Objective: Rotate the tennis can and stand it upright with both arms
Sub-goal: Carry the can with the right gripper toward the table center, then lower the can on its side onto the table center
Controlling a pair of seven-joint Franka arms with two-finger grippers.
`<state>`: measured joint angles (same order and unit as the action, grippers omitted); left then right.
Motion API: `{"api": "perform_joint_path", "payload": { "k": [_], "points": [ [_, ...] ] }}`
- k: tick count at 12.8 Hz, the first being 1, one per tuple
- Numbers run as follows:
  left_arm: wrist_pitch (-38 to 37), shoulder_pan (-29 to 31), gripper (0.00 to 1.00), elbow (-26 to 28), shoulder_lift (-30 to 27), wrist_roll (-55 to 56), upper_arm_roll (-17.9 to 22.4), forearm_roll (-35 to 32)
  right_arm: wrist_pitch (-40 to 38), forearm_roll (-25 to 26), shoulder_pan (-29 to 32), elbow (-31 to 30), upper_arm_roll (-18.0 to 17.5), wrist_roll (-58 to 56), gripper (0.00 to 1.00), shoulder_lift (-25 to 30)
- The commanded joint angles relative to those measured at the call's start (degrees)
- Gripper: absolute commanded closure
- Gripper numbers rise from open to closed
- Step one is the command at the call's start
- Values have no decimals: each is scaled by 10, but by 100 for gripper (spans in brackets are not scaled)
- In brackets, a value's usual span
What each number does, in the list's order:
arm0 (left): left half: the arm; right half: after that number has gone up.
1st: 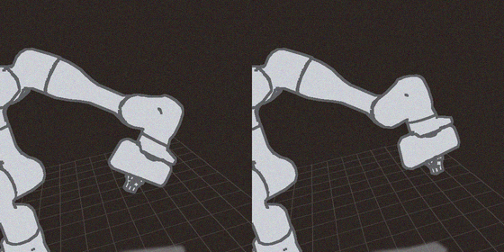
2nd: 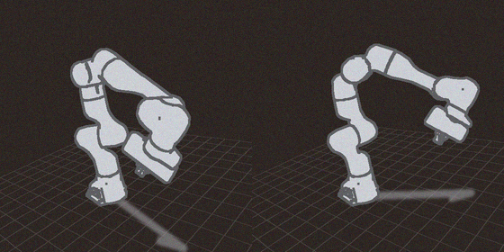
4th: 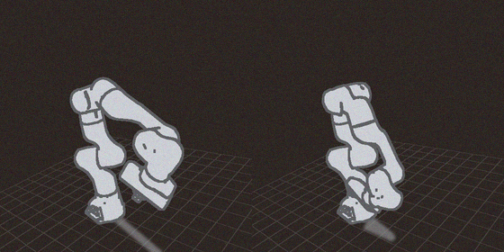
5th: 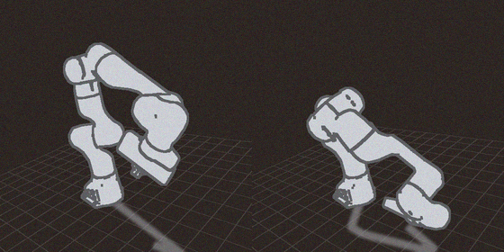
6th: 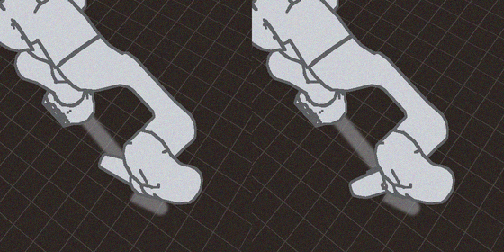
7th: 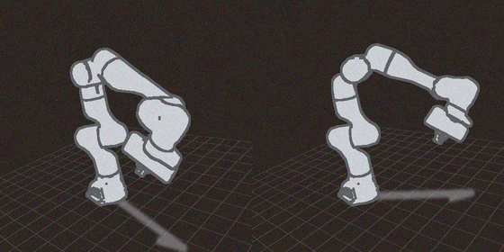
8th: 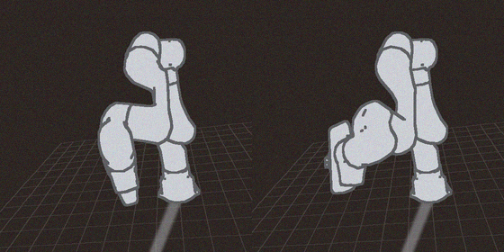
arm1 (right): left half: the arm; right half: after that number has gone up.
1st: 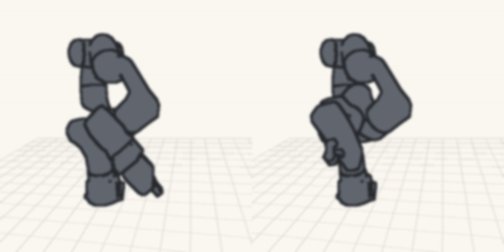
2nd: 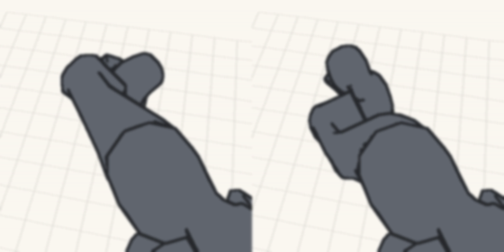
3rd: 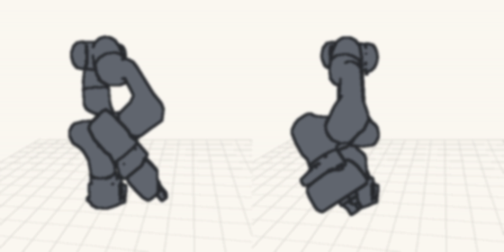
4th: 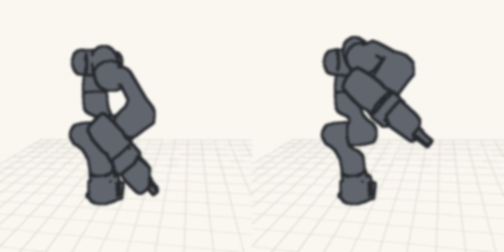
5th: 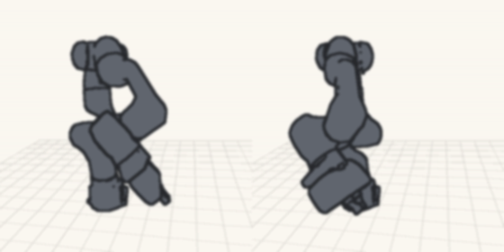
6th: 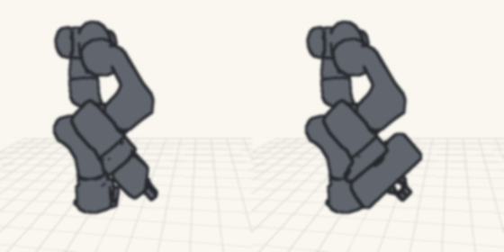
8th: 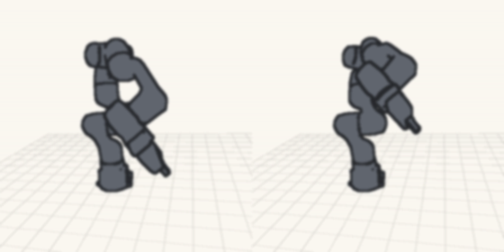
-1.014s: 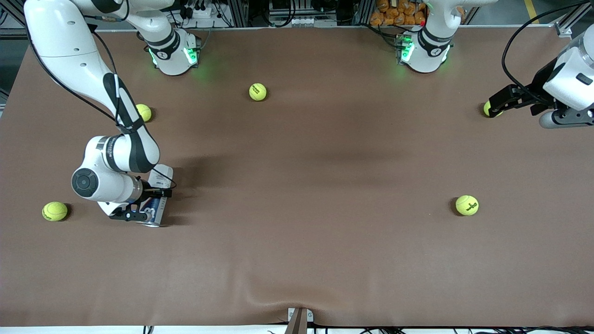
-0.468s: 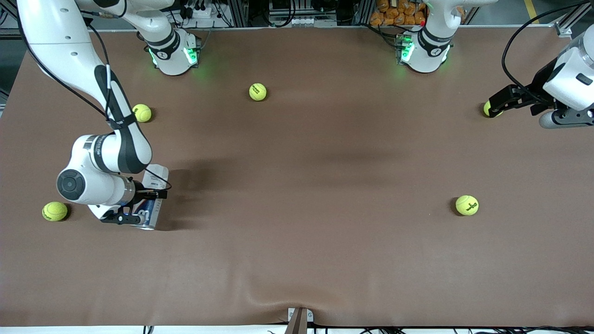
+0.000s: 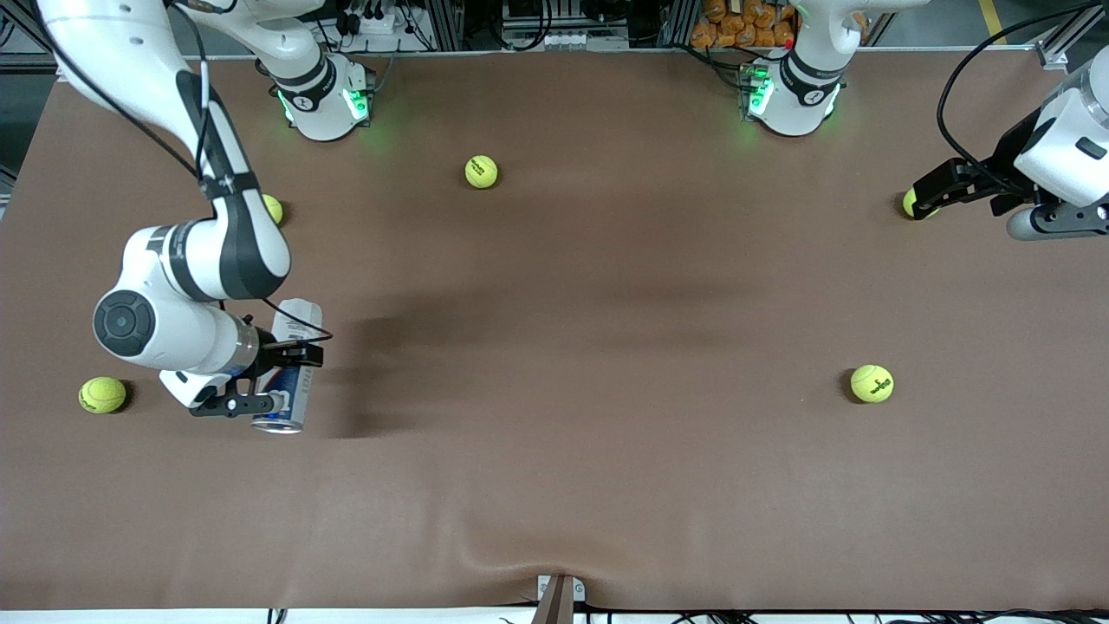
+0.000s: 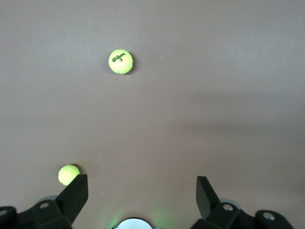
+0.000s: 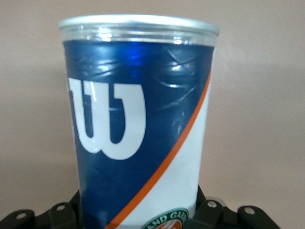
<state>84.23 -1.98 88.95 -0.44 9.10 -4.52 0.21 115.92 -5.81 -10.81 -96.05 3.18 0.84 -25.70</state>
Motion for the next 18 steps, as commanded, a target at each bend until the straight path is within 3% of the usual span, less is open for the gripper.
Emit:
{"api": "perform_joint_path", "payload": {
  "k": [1,7,12,15,18],
  "points": [
    [-4,2,0,-7,2,-10,-1,-5,-13,-4,-37,38,3,-2,19,-3],
    [0,2,0,-6,2,-9,-1,-4,-10,17,-157,103,4,0,19,-18],
    [0,2,0,-6,2,-10,-1,-4,-8,111,-267,114,3,-9,19,-28],
    [0,1,0,-6,2,-10,-1,-4,34,117,-339,118,4,-39,19,-55],
    [1,1,0,-6,3,-9,-1,-4,97,114,-362,118,3,-143,19,-87]
  ]
}}
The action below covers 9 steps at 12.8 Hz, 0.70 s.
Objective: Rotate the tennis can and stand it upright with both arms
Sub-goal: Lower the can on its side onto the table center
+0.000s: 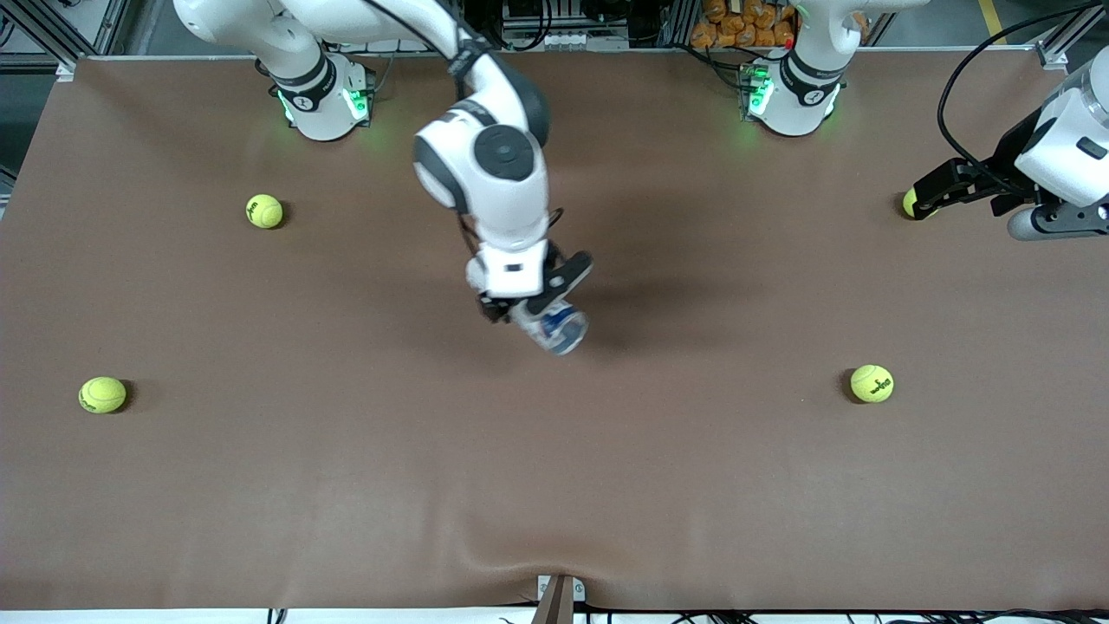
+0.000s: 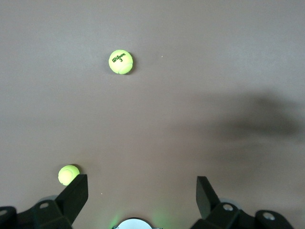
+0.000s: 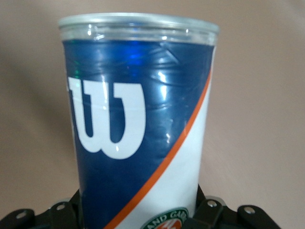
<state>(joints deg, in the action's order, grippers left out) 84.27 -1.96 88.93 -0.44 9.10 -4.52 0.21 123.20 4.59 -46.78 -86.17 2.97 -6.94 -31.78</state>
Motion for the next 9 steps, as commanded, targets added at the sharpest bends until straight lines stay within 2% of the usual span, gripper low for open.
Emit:
{"api": "perform_joint_path", "payload": {
  "k": [1,4,7,9],
  "points": [
    [0,1,0,-6,2,-10,-1,-4,40,11,-13,19,5,-111,18,-37],
    [-1,2,0,-6,2,-10,-1,-4,75,13,-42,40,5,-209,18,-74],
    [-1,2,0,-6,2,-9,-1,-4,74,15,-73,47,6,-221,18,-99],
    [-1,2,0,-6,2,-10,-1,-4,65,43,-99,64,6,-221,18,-121]
  ]
}}
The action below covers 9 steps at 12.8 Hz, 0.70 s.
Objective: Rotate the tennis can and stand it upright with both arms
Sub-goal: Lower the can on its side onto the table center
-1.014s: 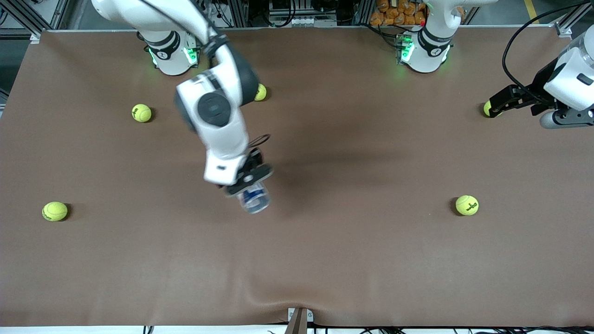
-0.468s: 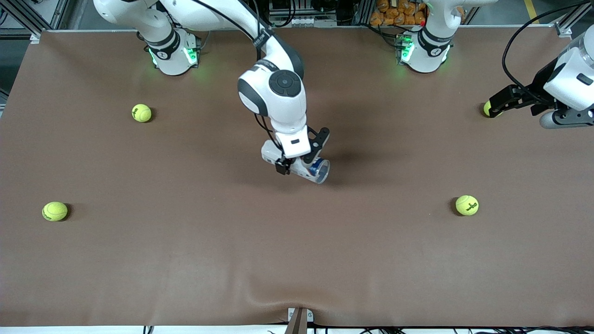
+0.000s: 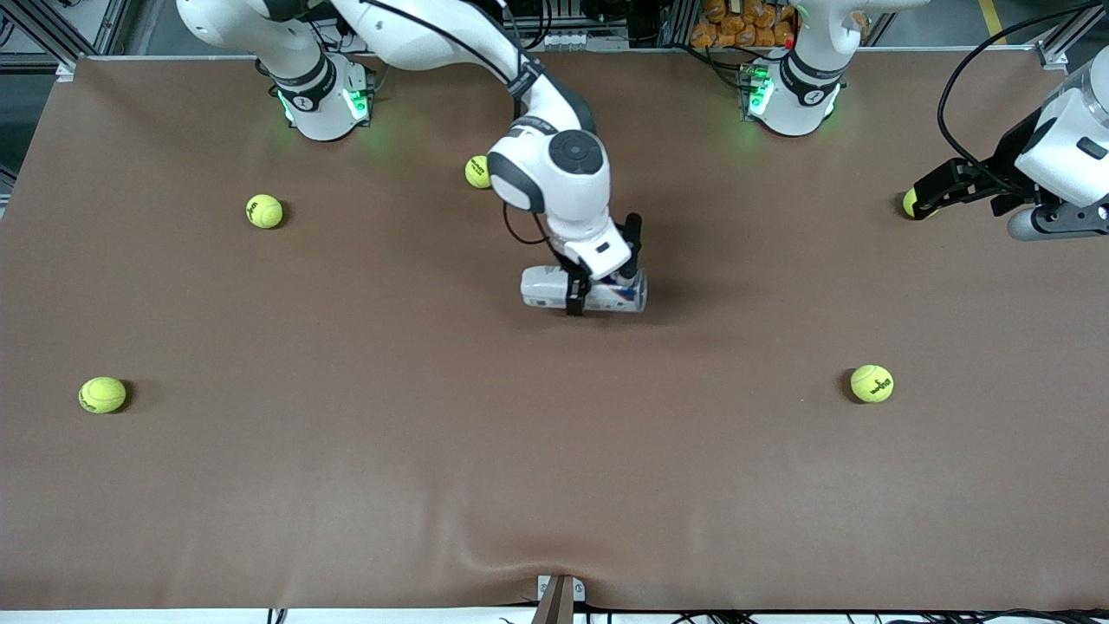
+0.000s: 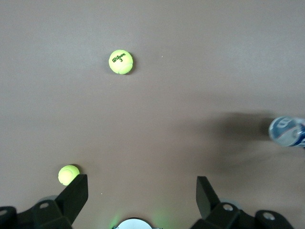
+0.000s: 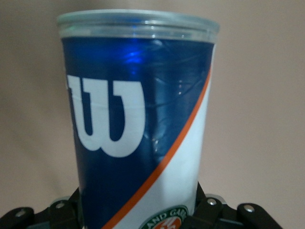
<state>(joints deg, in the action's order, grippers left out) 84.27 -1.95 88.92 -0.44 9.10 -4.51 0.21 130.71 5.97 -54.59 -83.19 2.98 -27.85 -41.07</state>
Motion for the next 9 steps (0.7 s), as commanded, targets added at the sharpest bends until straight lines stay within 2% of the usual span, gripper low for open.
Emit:
{"api": "perform_joint_path", "payload": {
  "k": [1,6,9],
  "points": [
    [-1,2,0,-5,2,-9,-1,-4,-10,36,-26,43,6,-10,18,-41],
    [-1,2,0,-5,2,-10,-1,-4,-11,39,-32,91,11,-8,18,-89],
    [-1,2,0,-5,2,-10,-1,-4,-6,81,-24,98,11,-9,18,-106]
  ]
}}
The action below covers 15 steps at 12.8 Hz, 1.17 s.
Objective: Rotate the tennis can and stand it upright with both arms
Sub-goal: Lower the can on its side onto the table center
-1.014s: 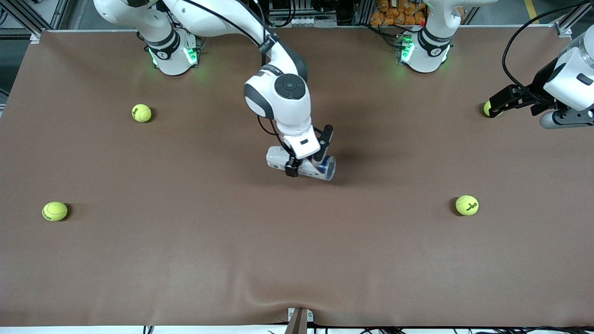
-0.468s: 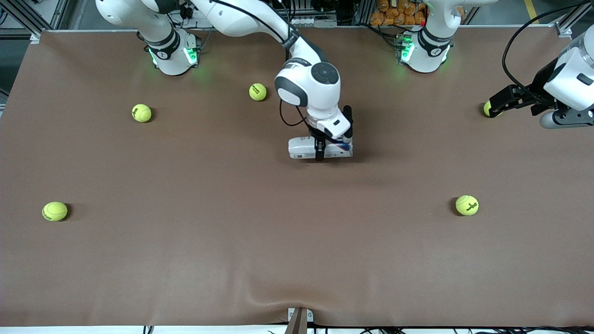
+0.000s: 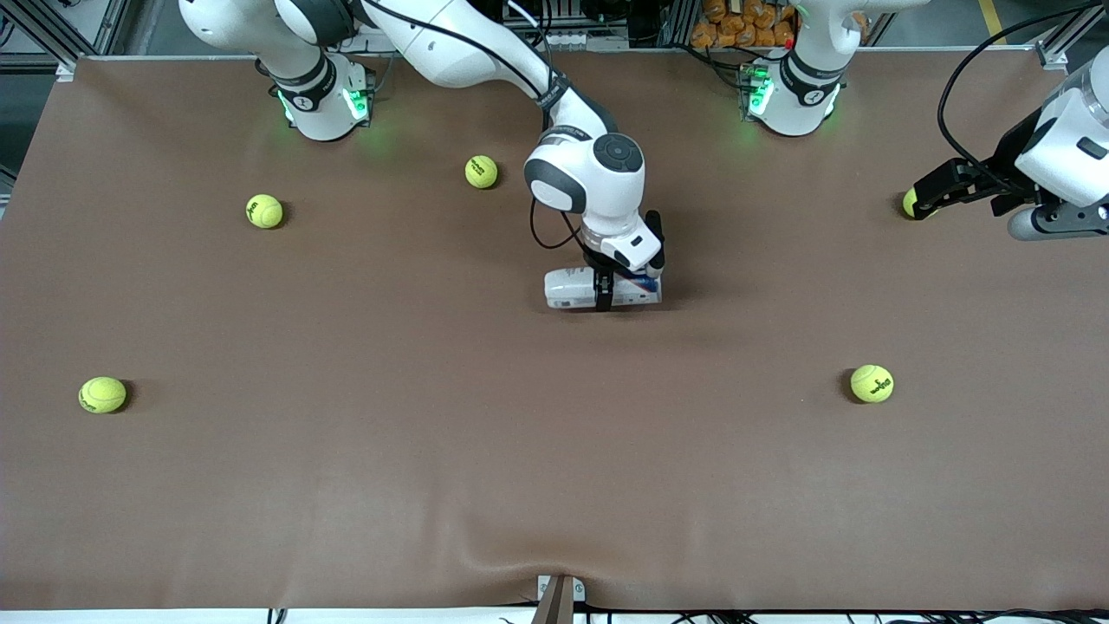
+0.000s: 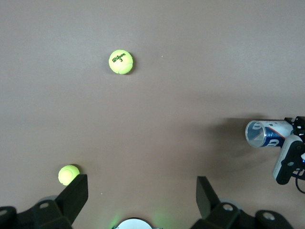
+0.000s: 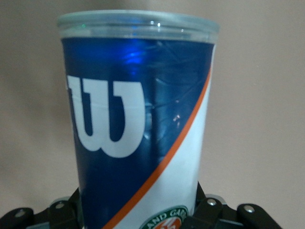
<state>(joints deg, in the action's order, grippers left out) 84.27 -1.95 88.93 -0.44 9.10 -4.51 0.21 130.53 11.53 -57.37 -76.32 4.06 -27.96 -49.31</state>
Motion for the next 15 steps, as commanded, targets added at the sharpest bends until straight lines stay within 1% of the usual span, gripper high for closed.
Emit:
{"api": "perform_joint_path", "payload": {
  "k": [1,5,9,10,15],
  "points": [
    [-1,2,0,-5,2,-9,-1,-4,-5,25,4,39,0,-8,18,-32],
    [-1,2,0,-5,2,-10,-1,-4,-1,25,4,50,0,-6,18,-52],
    [-1,3,0,-4,2,-10,-1,-4,1,25,4,54,0,-6,13,-61],
    [-1,2,0,-4,2,-10,-1,-4,2,25,4,54,0,-5,0,-62],
    [-1,2,0,-4,2,-10,-1,-4,0,25,3,54,0,-6,0,-61]
  ]
}}
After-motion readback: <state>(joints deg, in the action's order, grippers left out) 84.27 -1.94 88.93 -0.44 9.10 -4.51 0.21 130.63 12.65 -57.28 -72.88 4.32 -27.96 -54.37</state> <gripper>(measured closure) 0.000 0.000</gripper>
